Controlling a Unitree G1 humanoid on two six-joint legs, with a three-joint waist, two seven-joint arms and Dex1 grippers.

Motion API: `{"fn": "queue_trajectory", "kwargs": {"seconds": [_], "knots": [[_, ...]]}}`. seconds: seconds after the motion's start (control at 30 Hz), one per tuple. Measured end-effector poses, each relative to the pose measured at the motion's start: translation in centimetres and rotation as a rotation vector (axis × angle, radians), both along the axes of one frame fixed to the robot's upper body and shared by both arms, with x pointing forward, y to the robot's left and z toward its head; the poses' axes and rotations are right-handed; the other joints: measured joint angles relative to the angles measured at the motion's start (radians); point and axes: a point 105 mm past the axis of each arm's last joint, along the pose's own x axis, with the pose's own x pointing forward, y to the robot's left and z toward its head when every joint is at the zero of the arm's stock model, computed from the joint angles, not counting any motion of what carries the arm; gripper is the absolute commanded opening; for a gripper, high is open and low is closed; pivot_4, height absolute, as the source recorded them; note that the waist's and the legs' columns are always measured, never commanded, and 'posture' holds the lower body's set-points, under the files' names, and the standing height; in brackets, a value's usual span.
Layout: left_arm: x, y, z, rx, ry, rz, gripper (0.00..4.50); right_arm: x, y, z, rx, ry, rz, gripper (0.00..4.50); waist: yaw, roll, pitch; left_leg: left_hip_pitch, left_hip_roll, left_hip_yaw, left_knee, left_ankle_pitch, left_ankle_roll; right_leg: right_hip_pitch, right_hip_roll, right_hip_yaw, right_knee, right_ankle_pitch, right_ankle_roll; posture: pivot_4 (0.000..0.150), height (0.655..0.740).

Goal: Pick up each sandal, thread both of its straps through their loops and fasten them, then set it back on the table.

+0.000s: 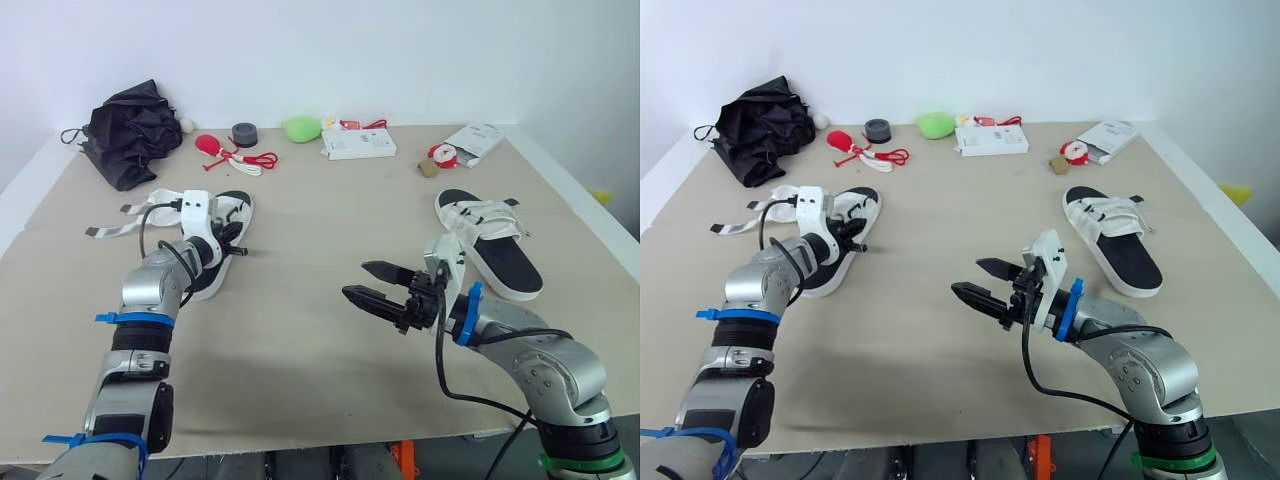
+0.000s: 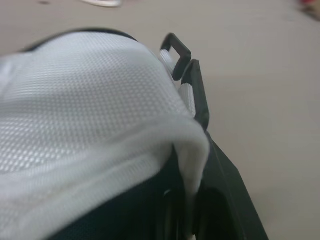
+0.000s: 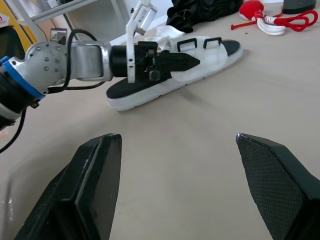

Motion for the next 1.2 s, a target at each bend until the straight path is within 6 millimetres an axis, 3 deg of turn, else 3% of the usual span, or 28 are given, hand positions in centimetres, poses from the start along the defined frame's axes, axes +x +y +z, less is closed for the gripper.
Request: {"fn": "queue_trajectory", "kwargs": {"seconds": [0.17, 0.2, 0.23, 0.37, 0.43, 0.5, 0.8, 0.9, 1.2], "knots": [[-3.3, -4.2, 1.4, 0.047, -0.100, -0.351, 0.18, 0.1, -1.3, 0.6, -0.018, -0.017, -0.008, 3.95, 0.000, 0.000, 0.000, -0.003, -0.003, -0.003, 0.000, -0.001, 0.001, -0.001, -0.002, 0.000, -0.001, -0.001, -0.002, 0.150, 0.7400], [-4.0, -4.5, 1.6, 0.078, -0.129, -0.414, 0.00, 0.0, -1.7, 0.5, -0.032, -0.015, -0.008, 3.55, 0.000, 0.000, 0.000, -0.003, -0.003, -0.002, 0.000, -0.001, 0.001, -0.001, -0.002, 0.000, -0.001, -0.001, -0.003, 0.150, 0.7400], [-4.8, -4.8, 1.7, 0.117, -0.160, -0.482, 0.00, 0.0, -2.0, 0.5, -0.044, -0.012, -0.006, 3.44, 0.000, 0.000, 0.000, -0.003, -0.003, -0.002, 0.000, -0.002, 0.001, -0.001, -0.002, 0.000, -0.001, 0.001, -0.008, 0.150, 0.7400], [-9.6, -6.0, 0.0, 0.253, -0.212, -0.896, 0.00, 0.0, -4.9, -0.1, -0.113, 0.050, 0.028, 1.77, -0.001, 0.000, 0.000, -0.002, -0.002, -0.004, 0.000, -0.002, 0.001, -0.001, 0.000, -0.001, -0.001, -0.003, -0.005, 0.150, 0.7400], [-10.3, -6.3, -0.2, 0.266, -0.226, -0.966, 0.00, -0.3, -5.2, -0.1, -0.136, 0.064, 0.070, 0.67, 0.000, 0.000, 0.000, -0.002, -0.002, -0.004, 0.001, -0.002, 0.001, -0.001, 0.000, -0.001, -0.001, -0.003, -0.004, 0.150, 0.7400], [-10.7, -6.5, -0.2, 0.273, -0.241, -1.003, 0.00, -0.3, -5.3, -0.1, -0.156, 0.075, 0.107, 0.03, 0.000, 0.000, 0.000, -0.002, -0.002, -0.004, 0.001, -0.002, 0.001, -0.001, 0.000, -0.001, -0.001, -0.003, -0.004, 0.150, 0.7400], [-12.4, -8.1, -1.4, 0.233, -0.237, -1.107, 0.00, 1.7, -4.0, -0.9, -0.257, 0.119, 0.253, 0.03, -0.001, 0.001, 0.001, -0.003, -0.001, -0.005, 0.001, -0.002, 0.001, -0.001, 0.004, 0.000, 0.000, -0.003, -0.003, 0.150, 0.7400], [-12.5, -8.3, -1.6, 0.245, -0.233, -1.110, 0.00, 2.8, -3.3, -1.9, -0.327, 0.137, 0.266, 0.03, -0.001, 0.001, 0.001, -0.002, -0.001, -0.004, 0.001, -0.002, 0.001, -0.001, 0.005, 0.000, 0.000, -0.003, -0.003, 0.150, 0.7400], [-12.5, -9.1, -2.3, 0.258, -0.212, -1.107, 0.00, 3.3, -2.1, -4.6, -0.498, 0.159, 0.348, 0.03, 0.000, 0.001, 0.000, -0.002, -0.002, -0.003, 0.002, -0.002, 0.001, -0.001, 0.004, -0.001, 0.000, -0.002, -0.002, 0.150, 0.7400]]}}
